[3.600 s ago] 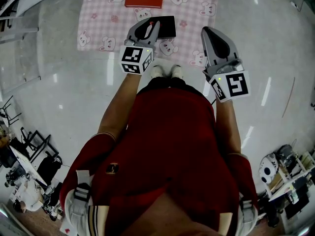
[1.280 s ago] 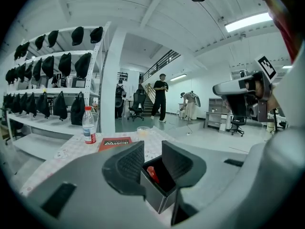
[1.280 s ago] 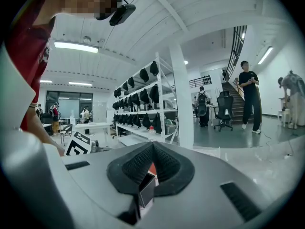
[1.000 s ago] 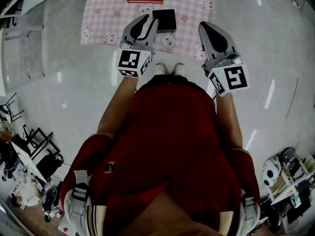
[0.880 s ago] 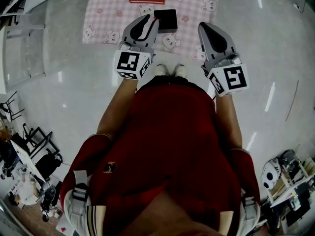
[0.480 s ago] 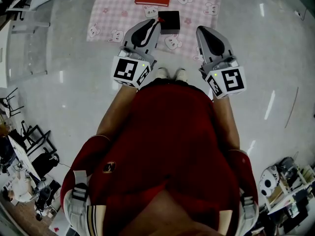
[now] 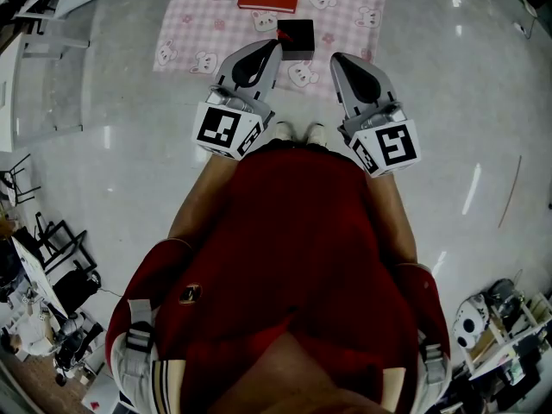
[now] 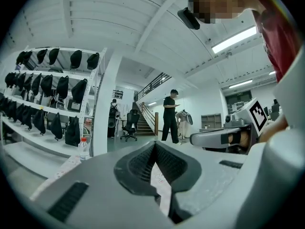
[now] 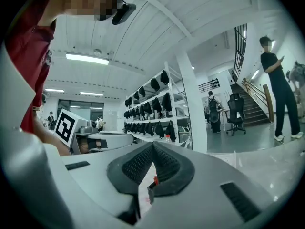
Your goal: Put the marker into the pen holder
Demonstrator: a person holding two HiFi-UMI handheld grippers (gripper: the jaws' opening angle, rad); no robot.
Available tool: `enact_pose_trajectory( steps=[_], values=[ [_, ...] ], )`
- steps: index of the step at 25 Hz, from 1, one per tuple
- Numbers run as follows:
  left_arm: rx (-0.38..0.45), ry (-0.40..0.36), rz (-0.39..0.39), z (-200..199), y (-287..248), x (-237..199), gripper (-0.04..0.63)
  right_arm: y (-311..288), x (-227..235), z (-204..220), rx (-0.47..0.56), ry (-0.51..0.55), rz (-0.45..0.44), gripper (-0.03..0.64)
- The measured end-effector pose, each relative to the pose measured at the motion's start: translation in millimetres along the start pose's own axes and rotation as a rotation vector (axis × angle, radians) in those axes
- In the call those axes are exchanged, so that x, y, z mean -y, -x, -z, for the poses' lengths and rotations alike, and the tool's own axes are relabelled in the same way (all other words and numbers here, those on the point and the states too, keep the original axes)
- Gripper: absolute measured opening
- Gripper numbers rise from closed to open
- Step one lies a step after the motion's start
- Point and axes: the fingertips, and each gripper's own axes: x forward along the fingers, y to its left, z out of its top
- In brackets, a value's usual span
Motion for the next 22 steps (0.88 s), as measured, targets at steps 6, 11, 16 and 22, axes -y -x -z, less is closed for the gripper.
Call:
enact_pose_trajectory(
  steps=[6, 11, 16, 22],
  values=[
    [0.013, -0.003, 0.007, -4.7, 1.6, 4.8, 0.007, 2.9, -3.2, -2.9, 0.001, 0.023, 0.001, -0.002],
    [0.018, 0.0, 0.009, -6.9, 2.0, 5.5, 0.006, 2.8, -5.5, -3.3, -0.006, 0.034, -0.004, -0.002],
    [0.017, 0.004, 0.009, -3.4, 1.8, 4.6, 0.006, 2.1, -5.6, -0.6, -0.01, 0.036, -0.006, -0.002],
    [0.014, 0.008, 0.009, -0.6, -1.0, 3.6, 0.006, 0.9, -3.2, 2.8, -0.019, 0.034, -0.008, -0.002]
  ],
)
